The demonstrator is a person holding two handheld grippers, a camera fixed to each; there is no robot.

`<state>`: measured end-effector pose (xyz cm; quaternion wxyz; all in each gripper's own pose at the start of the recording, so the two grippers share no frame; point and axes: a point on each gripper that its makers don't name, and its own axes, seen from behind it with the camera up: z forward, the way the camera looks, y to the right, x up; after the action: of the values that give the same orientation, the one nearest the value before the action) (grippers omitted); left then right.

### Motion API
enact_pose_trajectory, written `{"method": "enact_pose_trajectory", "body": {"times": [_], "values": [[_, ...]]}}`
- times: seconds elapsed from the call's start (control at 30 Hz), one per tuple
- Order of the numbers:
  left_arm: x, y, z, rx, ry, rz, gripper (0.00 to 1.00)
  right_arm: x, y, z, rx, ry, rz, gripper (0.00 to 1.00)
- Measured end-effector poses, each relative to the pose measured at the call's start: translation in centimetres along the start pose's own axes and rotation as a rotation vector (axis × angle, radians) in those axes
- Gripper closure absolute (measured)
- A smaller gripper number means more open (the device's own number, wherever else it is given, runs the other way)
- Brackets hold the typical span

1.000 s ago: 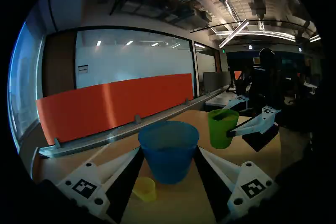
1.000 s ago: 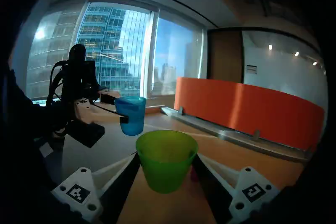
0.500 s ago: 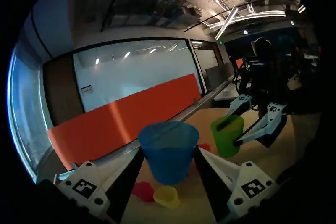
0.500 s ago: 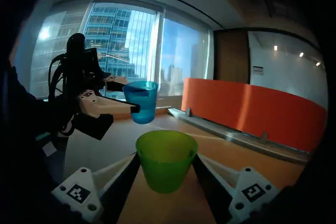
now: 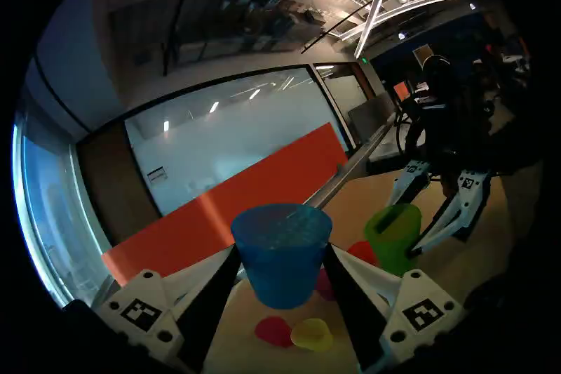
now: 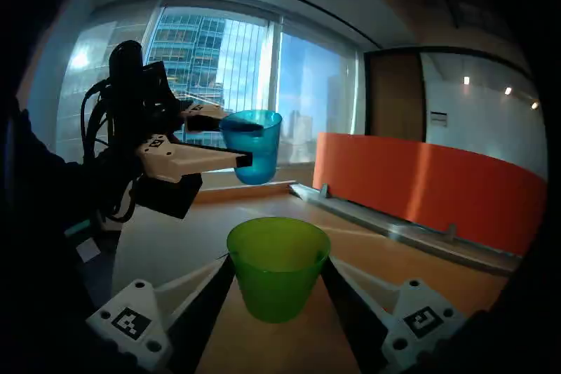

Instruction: Pour water

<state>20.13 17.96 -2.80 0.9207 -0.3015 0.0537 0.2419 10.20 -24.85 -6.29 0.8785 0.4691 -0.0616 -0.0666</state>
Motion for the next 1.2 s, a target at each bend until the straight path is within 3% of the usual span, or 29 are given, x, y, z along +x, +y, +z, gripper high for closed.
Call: {"method": "enact_pose_trajectory", "body": {"times": [0.5, 1.2], "values": [[2.3, -0.2, 0.1, 0.023, 0.014, 0.182, 0.18, -0.2, -1.7, 0.7, 0.059, -0.003, -0.007, 0.12], [4.5, -0.4, 0.4, 0.052, 0.022, 0.361, 0.18, 0.0, -3.1, 1.9, 0.099, 0.009, -0.001, 0.11]]}}
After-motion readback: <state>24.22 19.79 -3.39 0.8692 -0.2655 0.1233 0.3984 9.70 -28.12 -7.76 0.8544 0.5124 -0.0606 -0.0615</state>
